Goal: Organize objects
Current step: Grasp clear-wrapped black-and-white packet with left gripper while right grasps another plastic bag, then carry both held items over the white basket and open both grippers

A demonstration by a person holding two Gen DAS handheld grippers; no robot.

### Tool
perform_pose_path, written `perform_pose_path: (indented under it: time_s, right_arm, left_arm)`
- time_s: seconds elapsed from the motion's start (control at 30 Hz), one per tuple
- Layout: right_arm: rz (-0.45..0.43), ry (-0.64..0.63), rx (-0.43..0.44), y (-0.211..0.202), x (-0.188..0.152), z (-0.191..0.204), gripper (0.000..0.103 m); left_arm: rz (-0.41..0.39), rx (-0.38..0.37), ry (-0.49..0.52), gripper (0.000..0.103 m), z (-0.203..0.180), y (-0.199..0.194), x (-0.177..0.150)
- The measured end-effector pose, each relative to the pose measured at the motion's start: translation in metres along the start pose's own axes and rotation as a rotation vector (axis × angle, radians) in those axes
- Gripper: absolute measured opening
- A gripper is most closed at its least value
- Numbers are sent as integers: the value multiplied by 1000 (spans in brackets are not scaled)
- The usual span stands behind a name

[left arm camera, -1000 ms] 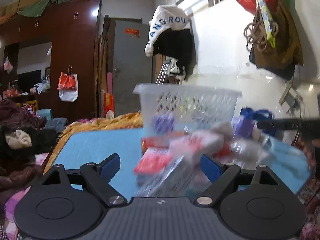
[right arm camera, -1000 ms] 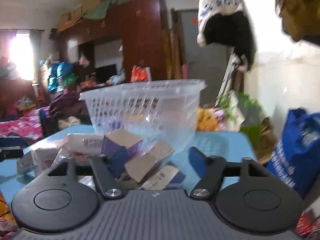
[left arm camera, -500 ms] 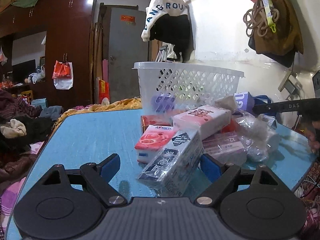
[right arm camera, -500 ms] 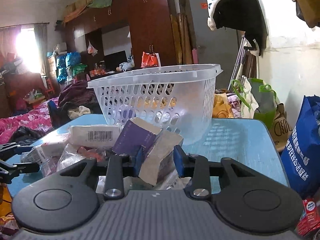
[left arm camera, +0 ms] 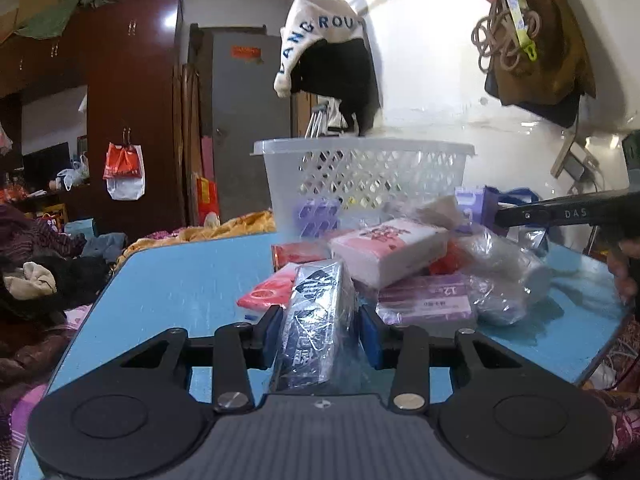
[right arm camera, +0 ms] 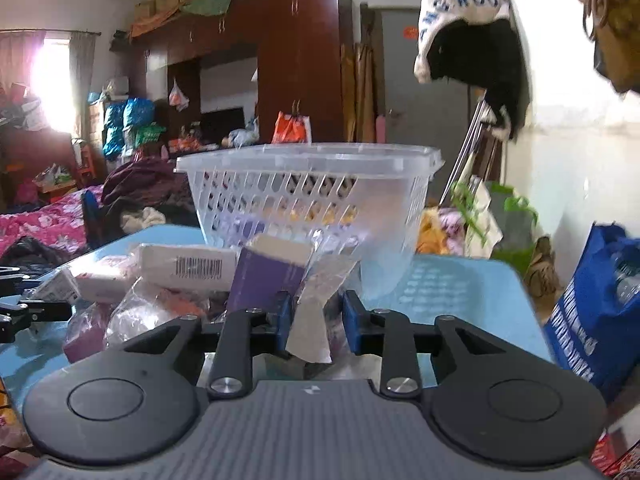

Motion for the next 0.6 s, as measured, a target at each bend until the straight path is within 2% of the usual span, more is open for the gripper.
perform_pose_path:
  time_s: [0.37,0.6]
  right_arm:
    - [-144,2,-74,-16,6,1,28]
    - [-202,-6,-114,-21,8,2,28]
  left_arm:
    - [-56,4,-9,45,3,-10,7]
    - [-96,5,-23,45,3,-16,13]
Point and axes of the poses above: each gripper's, at about its wrist camera, not at the fingertips, and y roughly the way its jaws point, z to its left, x to its top, the point moved 5 cm from there along y, roughly the way its jaws point, and after that the axes turned 4 degrees about -x, right-handed, at the moved point
